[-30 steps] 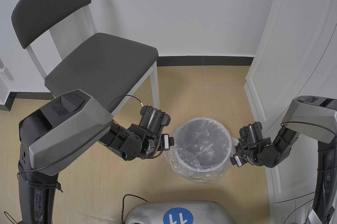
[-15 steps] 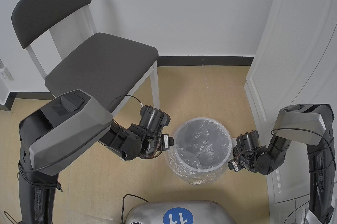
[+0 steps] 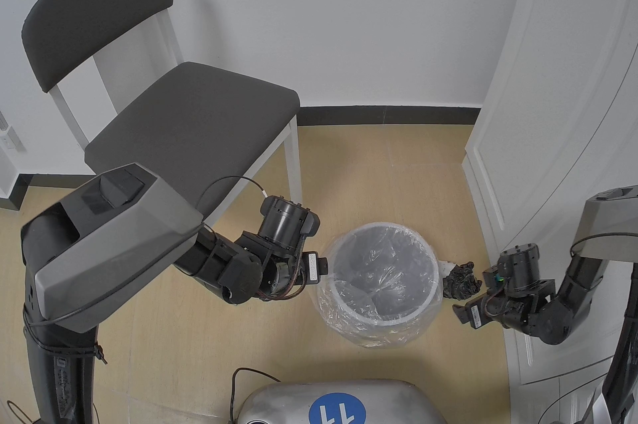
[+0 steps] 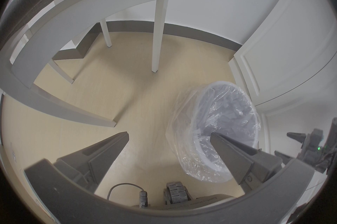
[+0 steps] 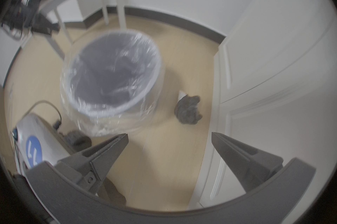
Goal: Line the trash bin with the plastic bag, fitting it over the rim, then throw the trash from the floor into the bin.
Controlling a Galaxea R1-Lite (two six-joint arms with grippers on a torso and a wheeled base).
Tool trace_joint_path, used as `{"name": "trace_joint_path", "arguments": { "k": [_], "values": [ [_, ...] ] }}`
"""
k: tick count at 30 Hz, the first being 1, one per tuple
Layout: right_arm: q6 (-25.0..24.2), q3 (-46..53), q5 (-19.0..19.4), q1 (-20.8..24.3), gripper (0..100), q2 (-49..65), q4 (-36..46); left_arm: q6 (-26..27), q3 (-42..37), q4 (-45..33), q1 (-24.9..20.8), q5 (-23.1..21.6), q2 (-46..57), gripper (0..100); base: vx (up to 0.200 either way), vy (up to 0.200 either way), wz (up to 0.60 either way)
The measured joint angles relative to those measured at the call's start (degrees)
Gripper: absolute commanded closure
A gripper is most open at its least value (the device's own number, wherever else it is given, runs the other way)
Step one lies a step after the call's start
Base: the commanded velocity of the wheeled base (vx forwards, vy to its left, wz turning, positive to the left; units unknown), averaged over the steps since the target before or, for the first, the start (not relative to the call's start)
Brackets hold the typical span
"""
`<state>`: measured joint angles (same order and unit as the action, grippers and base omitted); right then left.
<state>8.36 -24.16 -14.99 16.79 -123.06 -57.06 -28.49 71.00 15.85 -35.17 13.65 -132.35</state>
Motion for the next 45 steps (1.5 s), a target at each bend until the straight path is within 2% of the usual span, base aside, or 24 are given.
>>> {"name": "trace_joint_path", "arguments": {
  "k": [5,8,16,30,37,42,45],
  "values": [
    [-8.23,2.06,2.11,-3.32,0,2.04,-3.75,0.39,-0.66,0.02,-0.09,-0.02,1.01,0,0.000,0.000,0.00],
    [-10.85,0.51,2.62,-5.38,0,0.60,-4.49,0.74,-0.90,0.02,-0.02,-0.02,1.49,0,0.000,0.000,0.00],
    [-16.73,-14.07,3.51,-9.81,0,-8.56,-2.08,1.32,-1.01,0.07,0.17,-0.05,2.06,0,0.000,0.000,0.00],
    [-25.82,-52.19,5.74,-13.84,0,-21.20,34.38,1.76,-0.90,1.56,0.39,-0.06,1.43,0,0.000,0.000,0.00],
    [-31.65,-68.72,7.19,-14.88,0,-29.44,46.01,2.41,-0.68,3.17,0.48,-0.05,-0.26,0,0.000,0.000,0.00],
    [-32.96,-73.58,7.96,-15.25,0,-33.68,48.20,2.90,-0.80,4.49,0.39,-0.02,-1.68,0,0.000,0.000,0.00],
    [-33.89,-75.42,7.97,-15.25,0,-35.12,52.27,2.95,-0.91,4.60,0.28,0.00,-2.18,0,0.000,0.000,0.00]
  ]
}}
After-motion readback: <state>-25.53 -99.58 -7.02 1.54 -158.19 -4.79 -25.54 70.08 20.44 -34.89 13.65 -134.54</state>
